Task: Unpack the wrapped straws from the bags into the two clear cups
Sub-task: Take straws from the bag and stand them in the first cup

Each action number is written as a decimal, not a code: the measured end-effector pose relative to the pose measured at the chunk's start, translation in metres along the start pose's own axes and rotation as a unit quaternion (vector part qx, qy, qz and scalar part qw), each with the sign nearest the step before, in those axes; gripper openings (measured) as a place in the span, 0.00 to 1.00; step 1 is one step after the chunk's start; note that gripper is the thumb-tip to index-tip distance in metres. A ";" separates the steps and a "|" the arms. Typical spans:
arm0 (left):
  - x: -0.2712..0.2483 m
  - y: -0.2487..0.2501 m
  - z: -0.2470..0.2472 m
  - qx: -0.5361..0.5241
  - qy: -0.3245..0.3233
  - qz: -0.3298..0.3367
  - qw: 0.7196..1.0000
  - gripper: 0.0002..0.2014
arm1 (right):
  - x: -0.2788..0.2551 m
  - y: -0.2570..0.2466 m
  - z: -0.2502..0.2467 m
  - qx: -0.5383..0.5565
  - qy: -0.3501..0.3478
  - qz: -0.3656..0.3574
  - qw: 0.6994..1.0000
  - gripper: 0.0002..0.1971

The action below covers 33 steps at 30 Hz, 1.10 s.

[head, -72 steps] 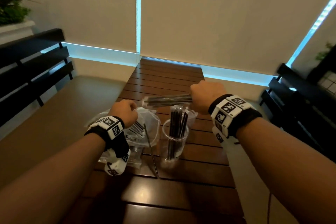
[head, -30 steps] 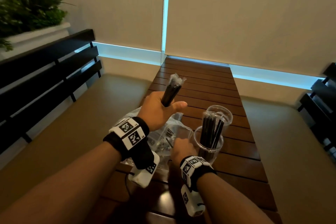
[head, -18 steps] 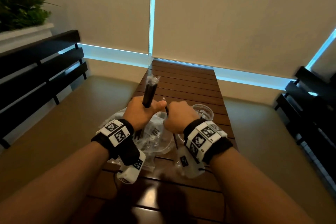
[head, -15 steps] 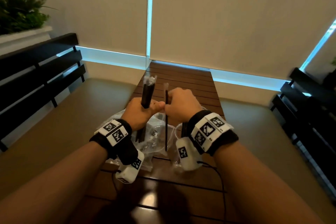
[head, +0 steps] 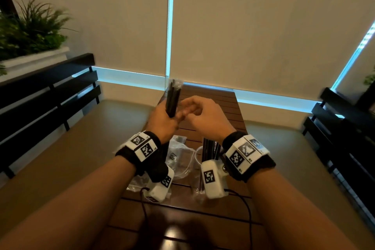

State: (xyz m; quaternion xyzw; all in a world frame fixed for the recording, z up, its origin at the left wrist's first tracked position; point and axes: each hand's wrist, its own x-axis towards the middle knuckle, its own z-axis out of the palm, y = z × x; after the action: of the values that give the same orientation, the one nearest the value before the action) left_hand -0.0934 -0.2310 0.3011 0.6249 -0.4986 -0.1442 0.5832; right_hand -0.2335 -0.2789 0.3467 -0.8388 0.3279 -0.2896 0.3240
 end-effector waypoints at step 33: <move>0.004 -0.005 0.031 0.145 -0.078 0.007 0.986 0.08 | 0.020 -0.010 0.000 -0.164 0.066 -0.099 0.979 0.19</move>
State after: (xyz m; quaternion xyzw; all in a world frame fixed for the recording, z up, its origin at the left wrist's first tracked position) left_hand -0.1125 -0.2528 0.2896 0.6862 -0.5621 -0.1148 0.4472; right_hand -0.2176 -0.2877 0.3595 -0.8878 0.3067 -0.3177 0.1295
